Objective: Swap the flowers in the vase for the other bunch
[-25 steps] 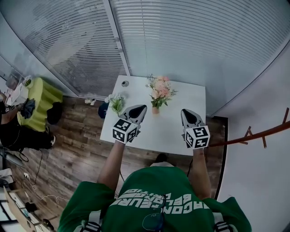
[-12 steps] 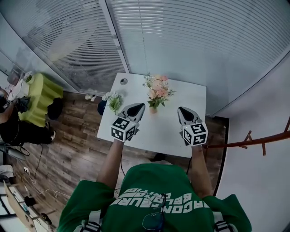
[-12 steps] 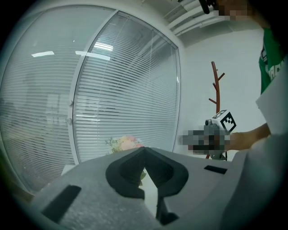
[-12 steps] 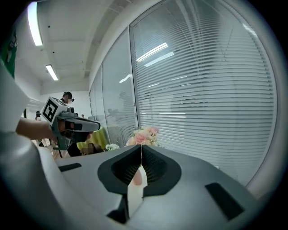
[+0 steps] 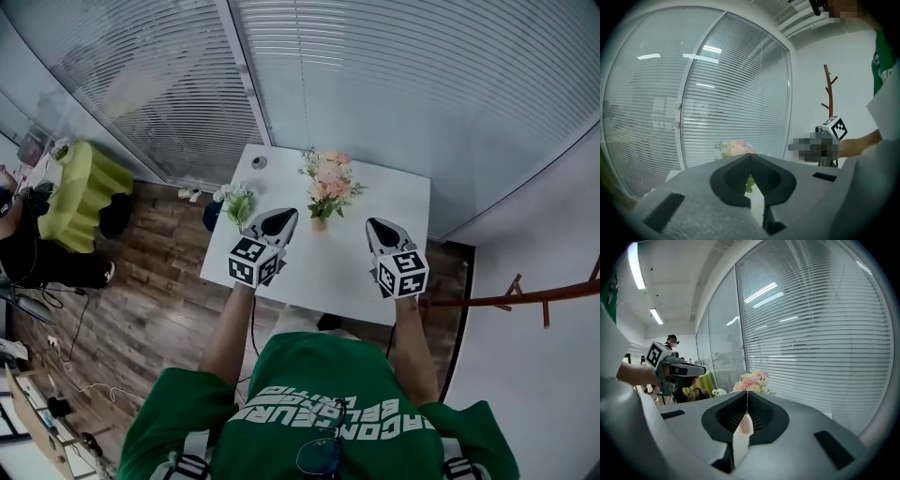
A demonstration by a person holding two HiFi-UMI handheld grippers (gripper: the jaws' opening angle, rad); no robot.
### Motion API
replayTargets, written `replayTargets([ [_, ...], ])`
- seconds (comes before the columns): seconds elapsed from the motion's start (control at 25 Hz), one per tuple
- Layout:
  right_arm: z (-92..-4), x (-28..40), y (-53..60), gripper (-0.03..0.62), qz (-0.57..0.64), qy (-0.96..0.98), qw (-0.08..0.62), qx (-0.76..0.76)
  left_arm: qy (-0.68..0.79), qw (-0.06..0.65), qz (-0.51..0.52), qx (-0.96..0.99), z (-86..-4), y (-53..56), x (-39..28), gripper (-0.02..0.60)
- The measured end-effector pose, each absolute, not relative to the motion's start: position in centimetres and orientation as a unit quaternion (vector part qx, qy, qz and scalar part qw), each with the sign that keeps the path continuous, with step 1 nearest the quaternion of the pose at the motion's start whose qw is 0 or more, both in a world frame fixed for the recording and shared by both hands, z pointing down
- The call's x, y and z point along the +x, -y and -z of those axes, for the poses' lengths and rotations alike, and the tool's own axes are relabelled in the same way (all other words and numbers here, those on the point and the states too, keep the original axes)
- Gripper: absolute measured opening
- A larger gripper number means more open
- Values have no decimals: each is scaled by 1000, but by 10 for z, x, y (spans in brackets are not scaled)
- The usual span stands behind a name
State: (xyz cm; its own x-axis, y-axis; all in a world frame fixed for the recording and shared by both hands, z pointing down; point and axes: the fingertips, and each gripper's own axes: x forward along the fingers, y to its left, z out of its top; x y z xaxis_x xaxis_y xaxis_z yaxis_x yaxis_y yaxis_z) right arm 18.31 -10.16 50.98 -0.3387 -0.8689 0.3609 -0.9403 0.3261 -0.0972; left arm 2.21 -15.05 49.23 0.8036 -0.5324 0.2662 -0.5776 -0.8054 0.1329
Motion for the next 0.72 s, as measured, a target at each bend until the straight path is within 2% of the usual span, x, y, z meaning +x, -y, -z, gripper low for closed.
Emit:
replayTargets([
  [0.72,-526,181,121,15,-158,797,121,570,280,115,-114,946,-518,185,25,5],
])
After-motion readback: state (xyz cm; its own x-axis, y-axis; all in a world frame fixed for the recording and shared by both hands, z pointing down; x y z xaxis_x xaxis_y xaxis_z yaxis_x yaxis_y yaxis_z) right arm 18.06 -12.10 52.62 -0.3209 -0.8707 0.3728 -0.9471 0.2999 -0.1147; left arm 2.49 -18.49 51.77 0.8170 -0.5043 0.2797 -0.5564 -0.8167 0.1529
